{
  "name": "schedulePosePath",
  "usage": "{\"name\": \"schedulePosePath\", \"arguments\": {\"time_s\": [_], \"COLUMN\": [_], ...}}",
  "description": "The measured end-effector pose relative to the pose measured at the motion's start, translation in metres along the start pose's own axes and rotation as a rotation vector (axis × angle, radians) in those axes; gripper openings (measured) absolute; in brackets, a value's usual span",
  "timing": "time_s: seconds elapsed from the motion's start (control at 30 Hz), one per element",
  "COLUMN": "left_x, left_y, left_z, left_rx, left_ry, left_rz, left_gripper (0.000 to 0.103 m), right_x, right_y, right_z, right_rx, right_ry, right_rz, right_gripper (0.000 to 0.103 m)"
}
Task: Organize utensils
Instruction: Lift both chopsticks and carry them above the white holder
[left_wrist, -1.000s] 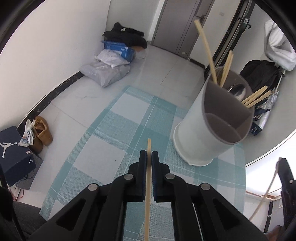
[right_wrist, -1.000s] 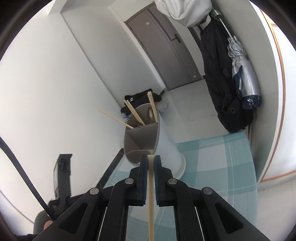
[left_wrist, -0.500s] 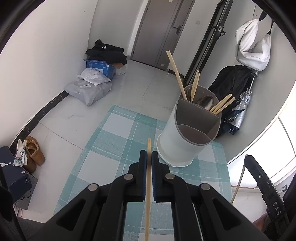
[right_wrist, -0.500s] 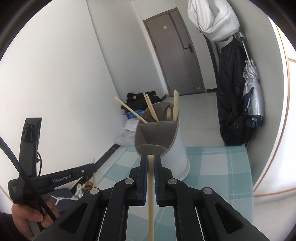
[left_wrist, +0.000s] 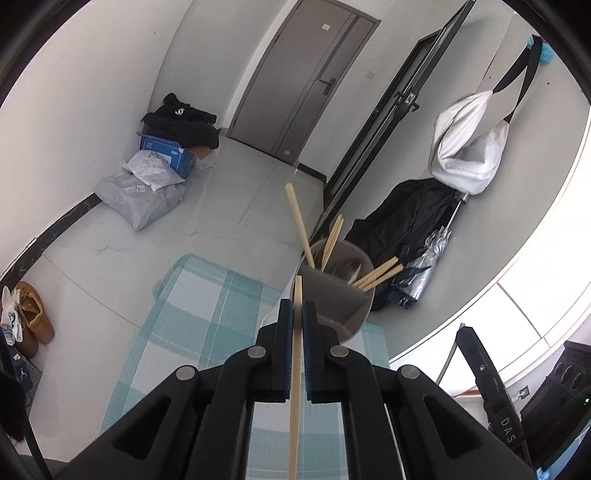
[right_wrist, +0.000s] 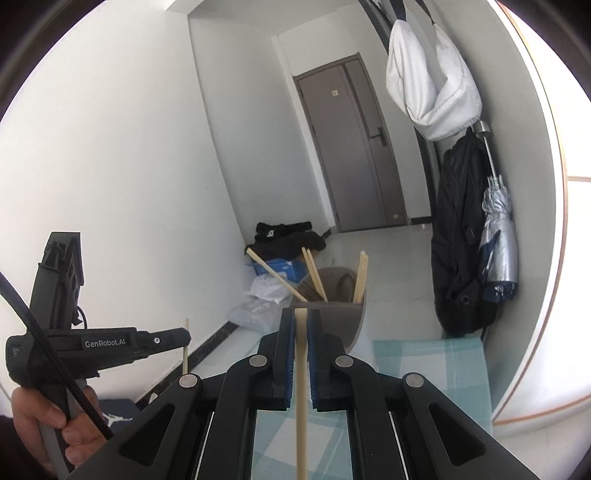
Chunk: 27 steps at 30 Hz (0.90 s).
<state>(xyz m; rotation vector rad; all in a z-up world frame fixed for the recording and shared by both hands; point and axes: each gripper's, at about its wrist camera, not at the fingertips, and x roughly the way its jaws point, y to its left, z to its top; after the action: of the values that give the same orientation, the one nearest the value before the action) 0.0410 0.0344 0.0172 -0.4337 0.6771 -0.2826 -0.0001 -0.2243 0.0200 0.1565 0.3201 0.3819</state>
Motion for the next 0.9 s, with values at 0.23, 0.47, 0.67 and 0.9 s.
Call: {"name": "schedulePosePath", "arguments": {"time_s": [0.23,0.47,0.67,0.9], "left_x": [-0.009,0.01,0.05,0.088], "left_y": [-0.028,-0.051,-0.045,-0.031], "left_z": [0.06,0.097,0.114,0.115], "left_rx": [-0.035,0.009,0.045,0.088], "left_ry": [-0.165,-0.308,-0.345,-0.331], "left_rz": [-0.081,-0.073,-0.071,-0.078], "left_gripper": [0.001,0.001,0.002,0.001], "right_x": [0.012,0.042,0.086,0.134], "right_y": [0.003,-0.015,-0.031,-0.051], "right_z": [0.059,0.109,0.127,0.124], "right_rx": [-0.052,-0.06,-0.036,0.03], "right_ry": [-0.123,-0.241,-0.293,-0.336], "right_rz": [0.029,0.039,0.012,0.016], "right_gripper": [0.006,0.006,0.006,0.006]}}
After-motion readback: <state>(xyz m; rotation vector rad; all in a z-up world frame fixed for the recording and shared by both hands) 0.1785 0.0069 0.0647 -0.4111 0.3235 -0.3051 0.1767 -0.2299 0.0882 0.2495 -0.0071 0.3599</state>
